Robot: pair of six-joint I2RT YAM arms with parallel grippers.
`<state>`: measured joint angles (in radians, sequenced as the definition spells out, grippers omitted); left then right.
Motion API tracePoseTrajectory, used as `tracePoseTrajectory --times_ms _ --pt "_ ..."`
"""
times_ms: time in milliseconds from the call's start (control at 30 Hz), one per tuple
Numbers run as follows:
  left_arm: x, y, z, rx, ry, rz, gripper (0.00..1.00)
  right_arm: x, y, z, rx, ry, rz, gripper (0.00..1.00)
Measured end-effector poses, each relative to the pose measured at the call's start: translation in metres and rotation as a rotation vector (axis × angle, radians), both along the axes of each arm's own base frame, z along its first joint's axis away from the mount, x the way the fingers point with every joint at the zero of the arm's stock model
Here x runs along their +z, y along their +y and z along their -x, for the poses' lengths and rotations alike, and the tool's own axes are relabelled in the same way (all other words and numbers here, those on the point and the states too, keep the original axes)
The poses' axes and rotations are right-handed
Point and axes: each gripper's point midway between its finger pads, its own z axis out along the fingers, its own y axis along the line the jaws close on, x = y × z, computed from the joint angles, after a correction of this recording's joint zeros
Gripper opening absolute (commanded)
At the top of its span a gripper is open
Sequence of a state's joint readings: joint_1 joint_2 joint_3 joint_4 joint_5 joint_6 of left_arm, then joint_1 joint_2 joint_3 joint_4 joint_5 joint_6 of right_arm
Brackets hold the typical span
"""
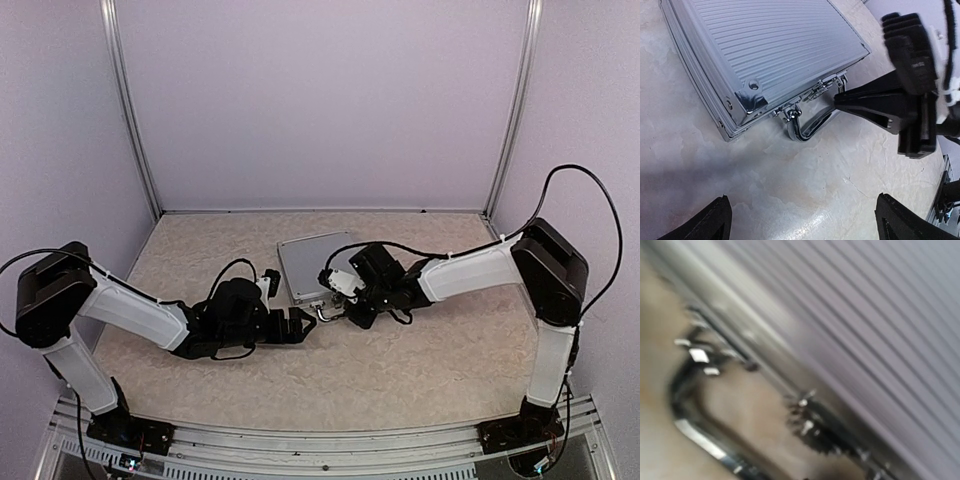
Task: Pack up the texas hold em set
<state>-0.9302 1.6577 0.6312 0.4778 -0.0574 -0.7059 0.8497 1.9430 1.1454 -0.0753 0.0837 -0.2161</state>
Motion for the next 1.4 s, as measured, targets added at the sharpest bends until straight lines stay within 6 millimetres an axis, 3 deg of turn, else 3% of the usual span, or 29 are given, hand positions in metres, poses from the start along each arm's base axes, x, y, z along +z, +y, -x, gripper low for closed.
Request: tracePoseTrajectory --times_ms 133,333,433,567,700,867,1100,1400 --pt "0.0 0.0 0.0 0.0 0.0 0.0 0.99 0.036 0.004 0.007 0.021 -0.01 -0.074 0.0" --pt "0.0 0.0 0.0 0.0 0.0 0.001 0.99 0.106 0.006 0.014 0.029 -0.08 -0.224 0.03" --pt "-0.001 0.0 0.0 0.0 0.001 0.0 0.99 0.122 0.006 0.013 0.02 -0.101 -0.264 0.07" --pt "-0.003 0.002 0.002 0.0 0.003 -0.003 0.99 0.117 0.004 0.013 -0.002 -0.09 -0.264 0.21" --pt "-0.007 0.005 0.004 0.0 0.01 -0.012 0.99 0.109 -0.001 0.013 -0.035 -0.069 -0.26 0.49" --pt "-0.009 0.006 0.005 0.002 0.013 -0.014 0.99 0.098 -0.005 0.009 -0.074 -0.053 -0.248 0.74" --pt "-0.009 0.007 0.005 0.002 0.016 -0.014 0.99 0.085 -0.015 0.006 -0.12 -0.036 -0.228 0.86" --pt "-0.01 0.006 0.006 -0.001 0.018 -0.012 0.99 0.074 -0.028 0.002 -0.166 -0.014 -0.223 0.91"
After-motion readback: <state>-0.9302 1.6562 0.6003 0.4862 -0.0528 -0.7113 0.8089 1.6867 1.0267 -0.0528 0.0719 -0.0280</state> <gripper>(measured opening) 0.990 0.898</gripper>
